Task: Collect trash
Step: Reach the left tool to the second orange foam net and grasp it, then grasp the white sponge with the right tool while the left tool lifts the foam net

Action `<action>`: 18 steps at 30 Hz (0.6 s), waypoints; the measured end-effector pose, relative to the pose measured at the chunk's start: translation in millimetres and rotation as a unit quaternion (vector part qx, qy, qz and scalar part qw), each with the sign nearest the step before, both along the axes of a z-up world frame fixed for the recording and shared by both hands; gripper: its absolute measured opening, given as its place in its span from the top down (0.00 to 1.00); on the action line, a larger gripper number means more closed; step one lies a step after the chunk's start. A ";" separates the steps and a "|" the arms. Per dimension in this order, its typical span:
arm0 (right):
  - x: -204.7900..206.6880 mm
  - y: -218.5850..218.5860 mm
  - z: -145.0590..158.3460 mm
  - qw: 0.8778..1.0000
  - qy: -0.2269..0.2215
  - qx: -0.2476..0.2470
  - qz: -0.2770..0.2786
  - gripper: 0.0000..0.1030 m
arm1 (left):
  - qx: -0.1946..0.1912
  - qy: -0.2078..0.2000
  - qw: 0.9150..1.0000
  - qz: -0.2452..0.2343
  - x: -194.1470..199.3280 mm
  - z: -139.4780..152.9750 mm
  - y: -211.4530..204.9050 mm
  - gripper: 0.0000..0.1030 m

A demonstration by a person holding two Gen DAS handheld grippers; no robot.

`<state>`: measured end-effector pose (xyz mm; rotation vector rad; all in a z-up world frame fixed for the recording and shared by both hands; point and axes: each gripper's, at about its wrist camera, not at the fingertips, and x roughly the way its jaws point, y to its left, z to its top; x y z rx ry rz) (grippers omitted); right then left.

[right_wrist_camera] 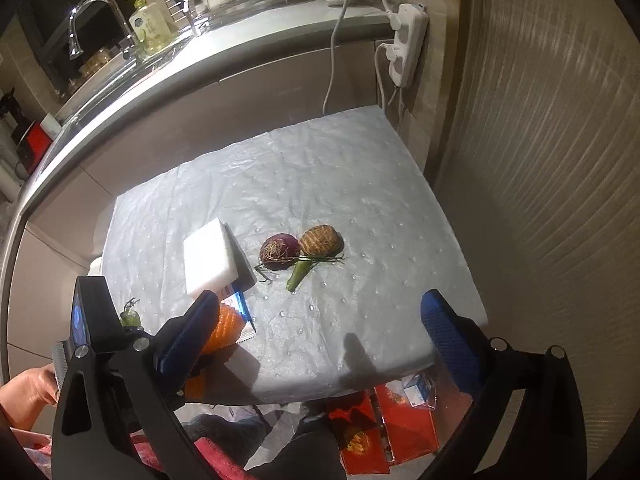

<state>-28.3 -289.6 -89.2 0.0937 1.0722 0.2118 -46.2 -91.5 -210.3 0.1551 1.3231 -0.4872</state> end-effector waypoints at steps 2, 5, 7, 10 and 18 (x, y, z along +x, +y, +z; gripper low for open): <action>6.9 11.5 -4.9 1.000 0.004 0.002 0.025 0.03 | -0.009 -0.013 1.000 0.006 -2.1 12.9 7.5 0.79; 19.0 34.7 -16.3 0.998 0.014 0.000 0.069 0.03 | -0.022 -0.033 0.999 0.007 -9.5 36.5 18.4 0.78; 29.7 53.8 -25.6 0.994 0.021 -0.005 0.103 0.03 | -0.034 -0.043 0.998 0.008 -15.7 52.0 25.2 0.78; 49.5 81.2 -38.5 0.989 0.030 -0.013 0.145 0.03 | -0.028 -0.057 0.998 0.007 -19.4 67.4 29.0 0.79; 86.2 153.1 -81.9 0.968 0.064 -0.040 0.238 0.03 | -0.006 -0.081 0.993 0.086 -28.0 96.0 74.4 0.78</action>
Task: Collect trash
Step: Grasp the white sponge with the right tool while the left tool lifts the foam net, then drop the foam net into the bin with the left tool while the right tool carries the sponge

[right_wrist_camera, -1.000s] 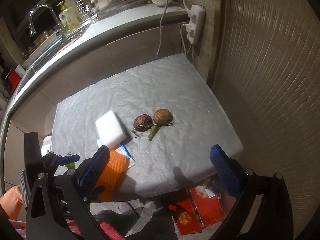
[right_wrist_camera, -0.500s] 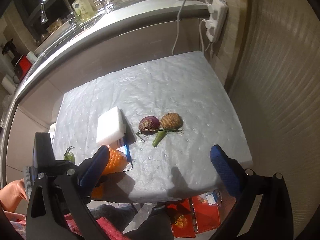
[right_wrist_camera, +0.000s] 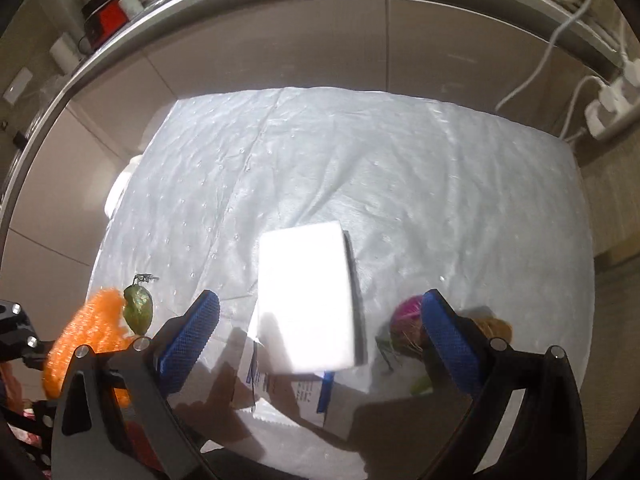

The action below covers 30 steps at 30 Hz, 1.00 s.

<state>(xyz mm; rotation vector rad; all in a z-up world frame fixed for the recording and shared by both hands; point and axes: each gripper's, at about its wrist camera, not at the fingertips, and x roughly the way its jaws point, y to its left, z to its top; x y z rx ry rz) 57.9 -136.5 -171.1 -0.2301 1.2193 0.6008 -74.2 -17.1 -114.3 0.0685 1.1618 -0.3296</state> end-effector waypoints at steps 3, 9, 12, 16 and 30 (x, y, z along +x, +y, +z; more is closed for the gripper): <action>3.3 18.0 -17.1 0.999 0.005 -0.031 0.022 0.03 | -0.002 -0.005 0.999 0.047 -2.8 7.9 27.8 0.78; -2.5 29.7 -36.3 0.996 0.009 -0.070 0.046 0.26 | -0.008 -0.020 0.992 0.122 -6.3 20.4 73.6 0.78; -2.3 24.4 -37.1 0.997 0.015 -0.061 0.033 0.40 | -0.008 -0.025 0.989 0.143 -11.2 25.6 92.9 0.78; 0.0 13.6 -23.1 0.999 0.014 -0.032 0.003 0.41 | -0.012 -0.030 0.985 0.170 -13.3 23.9 117.2 0.78; -38.1 31.7 116.6 0.991 -0.056 0.103 -0.066 0.40 | 0.023 0.004 0.974 0.226 -45.4 -22.1 244.5 0.78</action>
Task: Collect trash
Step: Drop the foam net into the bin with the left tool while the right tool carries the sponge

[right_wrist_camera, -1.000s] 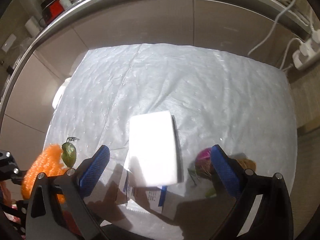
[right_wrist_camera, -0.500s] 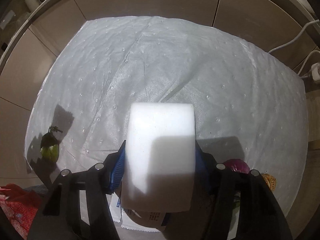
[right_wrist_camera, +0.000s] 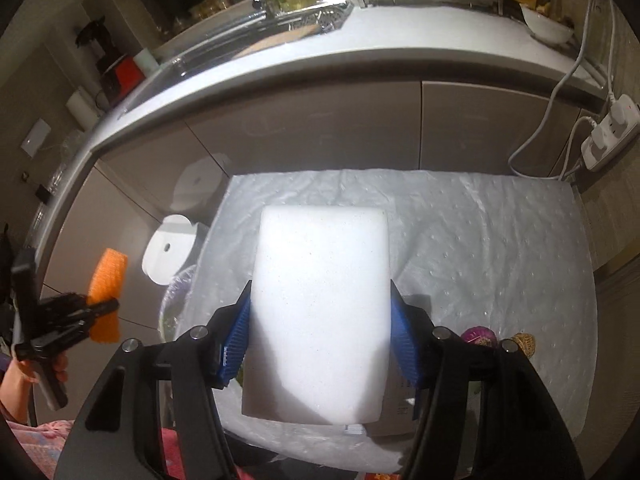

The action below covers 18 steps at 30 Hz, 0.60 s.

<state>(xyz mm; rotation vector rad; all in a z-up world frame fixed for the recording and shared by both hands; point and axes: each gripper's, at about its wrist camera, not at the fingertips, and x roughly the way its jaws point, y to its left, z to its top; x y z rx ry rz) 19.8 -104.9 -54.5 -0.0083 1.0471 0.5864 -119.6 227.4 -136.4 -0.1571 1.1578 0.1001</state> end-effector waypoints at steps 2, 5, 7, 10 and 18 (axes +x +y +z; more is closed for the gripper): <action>-7.8 10.3 14.5 1.000 -0.008 0.006 0.001 0.40 | 0.006 0.018 1.000 0.001 -1.0 -19.2 15.0 0.78; -18.0 27.4 31.0 1.000 -0.020 0.011 0.001 0.40 | -0.001 0.045 0.999 -0.001 -0.5 -50.8 34.6 0.78; -22.2 36.2 39.7 1.000 -0.026 0.008 -0.001 0.40 | -0.005 0.062 0.998 -0.003 0.4 -70.9 43.9 0.78; -32.0 45.8 48.0 0.999 -0.033 -0.003 -0.006 0.40 | -0.006 0.082 0.996 -0.014 4.5 -98.7 52.5 0.78; -54.5 64.0 54.1 0.999 -0.033 -0.019 -0.020 0.40 | -0.032 0.132 0.990 -0.031 15.7 -141.6 64.7 0.55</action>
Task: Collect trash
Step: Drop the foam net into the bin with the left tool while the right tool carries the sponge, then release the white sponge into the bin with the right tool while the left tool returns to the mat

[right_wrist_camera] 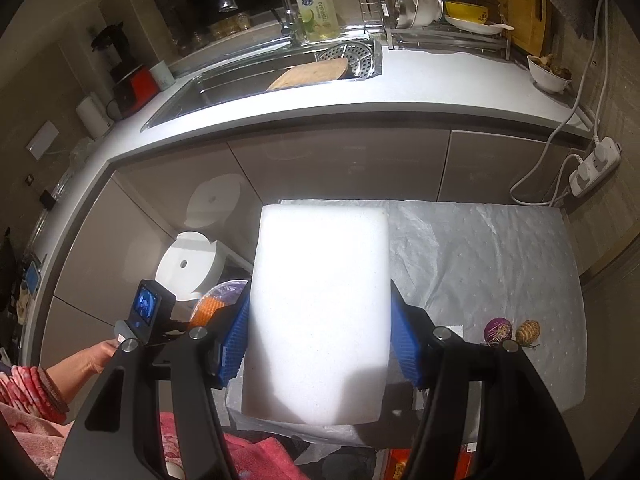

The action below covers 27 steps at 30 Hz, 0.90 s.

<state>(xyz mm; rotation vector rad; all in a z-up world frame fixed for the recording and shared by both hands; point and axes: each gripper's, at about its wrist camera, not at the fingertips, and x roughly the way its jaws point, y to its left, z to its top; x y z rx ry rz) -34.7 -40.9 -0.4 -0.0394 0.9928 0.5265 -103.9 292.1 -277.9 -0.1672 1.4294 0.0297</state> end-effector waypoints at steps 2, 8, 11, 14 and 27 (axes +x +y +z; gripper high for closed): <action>-2.9 4.4 -0.4 1.000 0.002 -0.001 -0.001 0.40 | 0.004 -0.007 1.000 -0.004 -0.6 1.7 1.1 0.43; -8.4 19.2 -5.9 1.000 0.010 0.001 0.006 0.40 | 0.009 -0.026 0.999 -0.016 -2.5 18.0 2.8 0.31; -11.8 31.7 -9.0 1.000 0.014 0.003 0.021 0.40 | 0.006 -0.037 0.999 -0.012 -4.8 33.1 4.1 0.31; -14.1 50.4 -18.6 0.999 0.026 0.008 0.043 0.40 | -0.003 -0.077 0.997 -0.002 -13.5 67.9 6.0 0.31; -46.3 199.8 -133.6 0.968 0.121 -0.018 0.219 0.40 | 0.061 -0.233 0.970 0.044 -84.5 223.5 16.9 0.08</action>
